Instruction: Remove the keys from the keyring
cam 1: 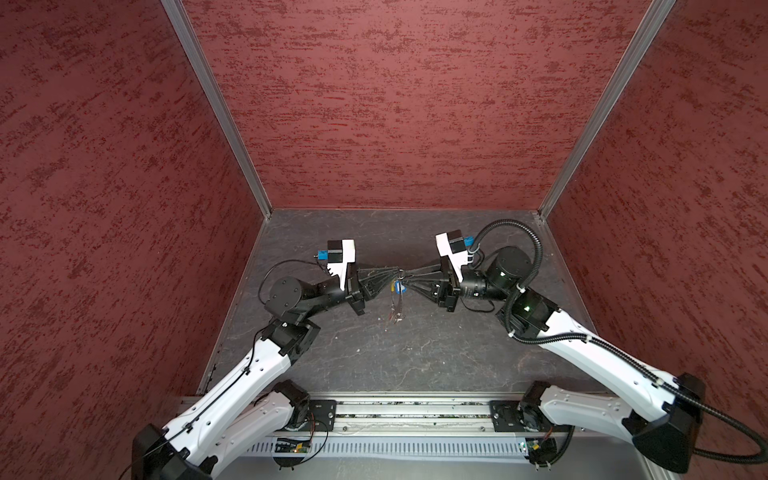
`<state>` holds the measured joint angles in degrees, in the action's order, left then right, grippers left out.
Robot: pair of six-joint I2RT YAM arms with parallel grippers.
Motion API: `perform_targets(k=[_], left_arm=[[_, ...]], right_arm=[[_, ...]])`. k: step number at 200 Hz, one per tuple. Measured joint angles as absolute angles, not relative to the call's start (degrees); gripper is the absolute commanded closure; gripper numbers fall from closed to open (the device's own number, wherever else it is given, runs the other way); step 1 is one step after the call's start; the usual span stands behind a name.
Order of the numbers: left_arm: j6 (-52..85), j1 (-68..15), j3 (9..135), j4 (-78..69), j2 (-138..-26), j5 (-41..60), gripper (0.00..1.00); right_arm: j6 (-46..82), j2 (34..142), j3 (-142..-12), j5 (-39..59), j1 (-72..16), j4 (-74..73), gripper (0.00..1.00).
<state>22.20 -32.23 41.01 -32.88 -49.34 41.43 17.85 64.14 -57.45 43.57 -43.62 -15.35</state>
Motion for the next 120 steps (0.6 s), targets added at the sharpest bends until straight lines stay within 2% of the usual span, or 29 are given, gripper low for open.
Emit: perform_targets(k=[70,120], left_arm=[[22.22,-32.27,41.01,-32.86,-49.34,41.43,1.00],[22.24,-32.29,41.01,-32.75,-49.39,41.43,1.00]], right_arm=[[19.20,64.51,-57.32,44.38,-42.85,-17.02,1.00],[19.44,64.62,-57.32,45.08,-42.57,-17.12,1.00]])
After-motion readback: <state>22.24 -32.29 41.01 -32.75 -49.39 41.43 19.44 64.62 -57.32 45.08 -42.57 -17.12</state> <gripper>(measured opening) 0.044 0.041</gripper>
